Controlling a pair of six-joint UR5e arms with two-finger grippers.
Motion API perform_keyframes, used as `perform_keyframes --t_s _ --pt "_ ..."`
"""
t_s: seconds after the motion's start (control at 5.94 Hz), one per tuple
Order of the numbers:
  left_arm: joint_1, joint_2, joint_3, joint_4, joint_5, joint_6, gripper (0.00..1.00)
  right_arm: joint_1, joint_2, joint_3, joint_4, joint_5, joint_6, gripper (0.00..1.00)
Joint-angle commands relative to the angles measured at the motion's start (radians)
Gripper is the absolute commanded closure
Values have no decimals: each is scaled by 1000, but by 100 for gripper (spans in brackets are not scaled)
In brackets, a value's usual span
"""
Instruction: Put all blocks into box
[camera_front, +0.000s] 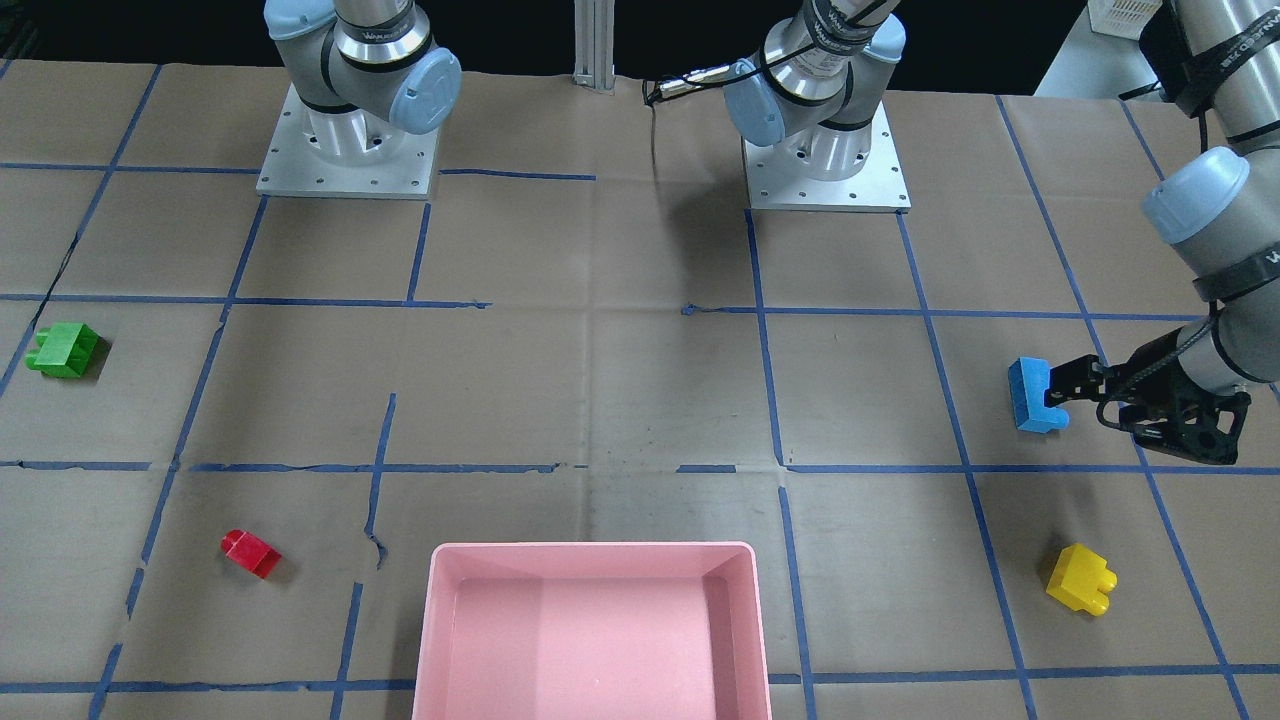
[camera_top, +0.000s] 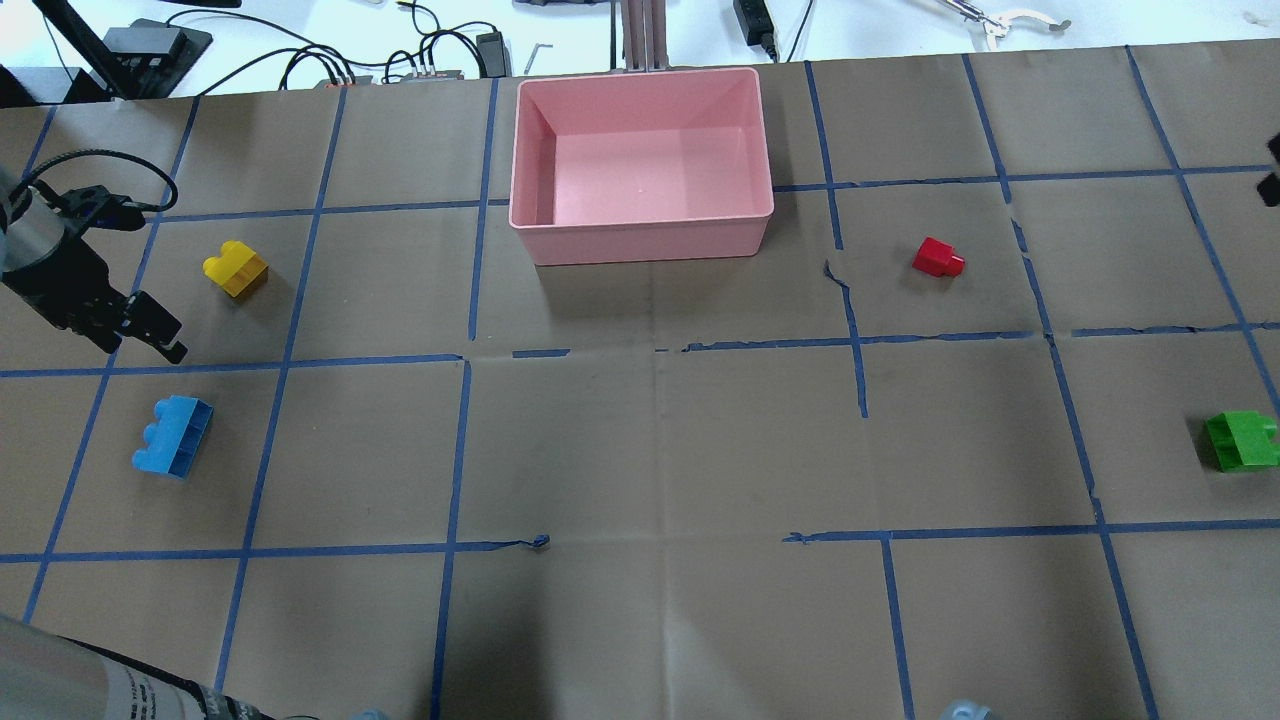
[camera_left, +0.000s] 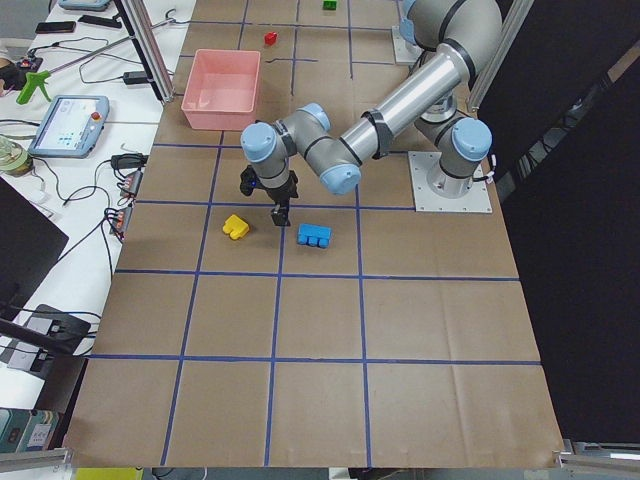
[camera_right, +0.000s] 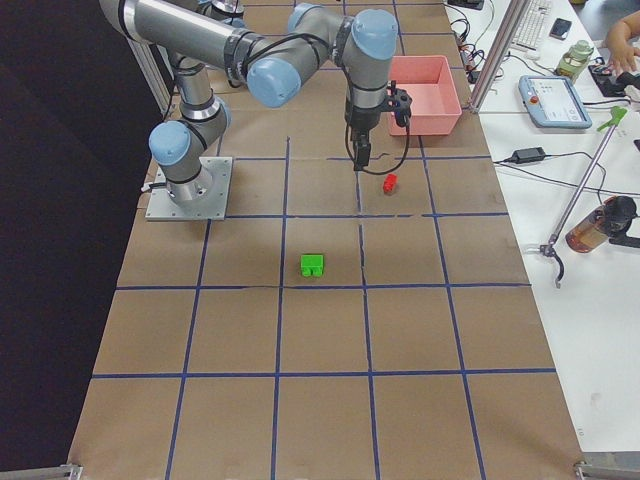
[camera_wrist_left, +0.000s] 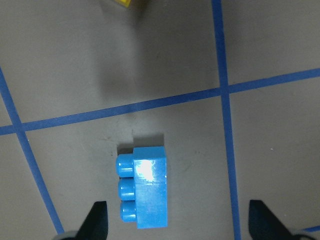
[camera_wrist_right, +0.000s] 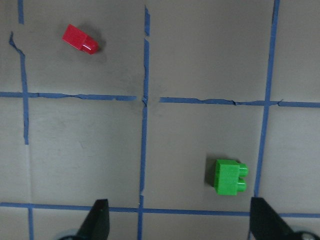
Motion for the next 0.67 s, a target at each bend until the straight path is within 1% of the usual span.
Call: perform_keyframes --t_s 0.0,0.17,0.34,0.5 --pt "6 -59 -74 95 83 32 1 -196 0 12 0 -2 -216 0" --pt "6 -88 -76 103 94 32 1 -253 0 31 0 -2 -258 0" --pt "8 -93 -70 104 140 27 1 -261 -3 79 -14 0 -268 0" --pt "8 -100 -91 94 139 19 1 -262 -5 160 -111 0 -266 0"
